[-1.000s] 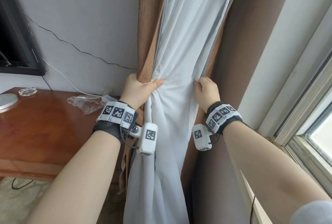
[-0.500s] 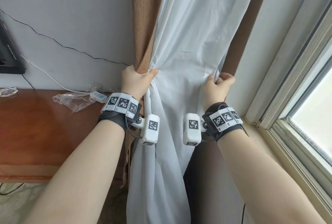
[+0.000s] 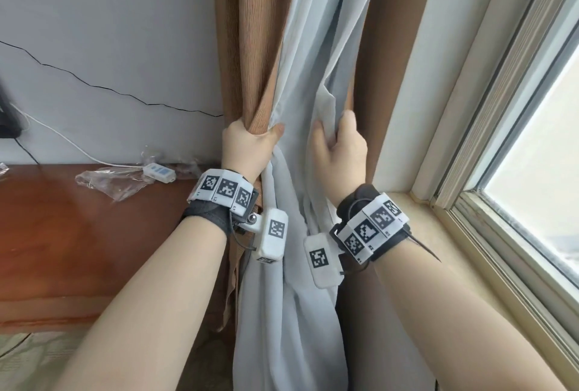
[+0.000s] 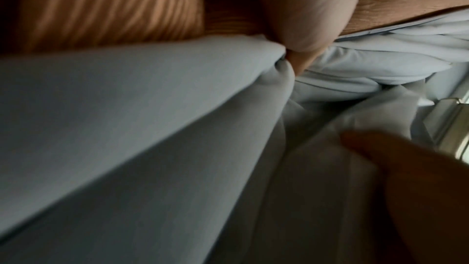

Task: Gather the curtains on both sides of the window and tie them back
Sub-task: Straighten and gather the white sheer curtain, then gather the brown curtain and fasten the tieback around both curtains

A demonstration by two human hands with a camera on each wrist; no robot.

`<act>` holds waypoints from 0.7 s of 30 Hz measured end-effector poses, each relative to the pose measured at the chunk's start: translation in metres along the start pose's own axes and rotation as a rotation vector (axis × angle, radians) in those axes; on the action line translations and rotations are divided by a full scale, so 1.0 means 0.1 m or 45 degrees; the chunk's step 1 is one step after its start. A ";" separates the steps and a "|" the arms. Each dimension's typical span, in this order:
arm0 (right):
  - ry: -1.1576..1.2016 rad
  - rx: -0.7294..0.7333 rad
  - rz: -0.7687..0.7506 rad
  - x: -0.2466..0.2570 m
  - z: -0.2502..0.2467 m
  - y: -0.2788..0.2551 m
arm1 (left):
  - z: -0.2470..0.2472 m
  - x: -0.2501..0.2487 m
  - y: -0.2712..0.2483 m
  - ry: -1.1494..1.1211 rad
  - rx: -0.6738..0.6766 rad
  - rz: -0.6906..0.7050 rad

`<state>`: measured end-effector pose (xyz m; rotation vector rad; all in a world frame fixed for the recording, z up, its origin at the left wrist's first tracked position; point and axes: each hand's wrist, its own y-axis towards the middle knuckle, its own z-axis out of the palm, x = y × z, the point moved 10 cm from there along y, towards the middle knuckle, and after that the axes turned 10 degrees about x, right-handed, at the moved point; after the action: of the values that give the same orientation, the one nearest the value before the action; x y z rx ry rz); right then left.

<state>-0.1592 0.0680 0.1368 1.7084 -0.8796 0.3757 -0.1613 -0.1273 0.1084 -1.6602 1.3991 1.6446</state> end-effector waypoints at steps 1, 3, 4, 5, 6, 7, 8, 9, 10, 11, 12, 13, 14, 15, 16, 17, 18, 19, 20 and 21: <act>-0.027 0.036 -0.039 0.06 0.05 0.01 | 0.04 -0.01 -0.02 -0.006 0.021 0.010; -0.071 0.096 -0.112 0.18 0.14 0.02 | 0.09 -0.03 -0.06 -0.039 0.051 0.027; -0.116 0.108 -0.162 0.25 0.17 0.01 | 0.11 -0.04 -0.07 -0.049 0.064 0.030; -0.181 0.115 -0.199 0.30 0.19 0.00 | 0.12 -0.04 -0.08 -0.049 0.080 0.025; -0.258 0.126 -0.196 0.31 0.23 0.00 | 0.14 -0.04 -0.09 -0.043 0.109 0.023; -0.333 0.145 -0.156 0.29 0.26 0.01 | 0.17 -0.03 -0.10 -0.035 0.146 0.015; -0.377 0.174 -0.106 0.25 0.29 0.02 | 0.19 -0.04 -0.11 -0.018 0.179 0.017; -0.391 0.204 -0.067 0.21 0.32 0.03 | 0.21 -0.05 -0.13 0.016 0.199 0.024; -0.384 0.232 -0.036 0.18 0.34 0.04 | 0.23 -0.07 -0.15 0.072 0.207 0.047; -0.370 0.265 -0.001 0.16 0.35 0.06 | 0.25 -0.10 -0.16 0.145 0.213 0.073; -0.335 0.303 0.048 0.14 0.36 0.08 | 0.27 -0.12 -0.16 0.230 0.212 0.106; -0.270 0.337 0.118 0.10 0.36 0.09 | 0.30 -0.15 -0.17 0.327 0.205 0.132; -0.160 0.371 0.206 0.04 0.35 0.09 | 0.32 -0.19 -0.19 0.423 0.199 0.161; -0.008 0.397 0.295 -0.02 0.34 0.07 | 0.35 -0.22 -0.21 0.510 0.202 0.180; 0.146 0.421 0.366 -0.07 0.34 0.04 | 0.37 -0.24 -0.23 0.594 0.202 0.200; 0.251 0.463 0.423 -0.11 0.36 0.02 | 0.41 -0.28 -0.24 0.660 0.212 0.232; 0.319 0.530 0.455 -0.12 0.38 -0.02 | 0.46 -0.32 -0.27 0.734 0.230 0.289; 0.369 0.605 0.472 -0.14 0.43 -0.05 | 0.52 -0.37 -0.30 0.809 0.256 0.358; 0.403 0.655 0.481 -0.15 0.47 -0.06 | 0.60 -0.42 -0.33 0.880 0.277 0.416; 0.417 0.664 0.503 -0.17 0.47 -0.06 | 0.64 -0.44 -0.37 0.940 0.292 0.440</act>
<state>-0.1747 0.0307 0.1064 1.8537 -0.9212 1.2017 -0.1528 -0.0426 0.1219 -2.0664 2.2264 0.9694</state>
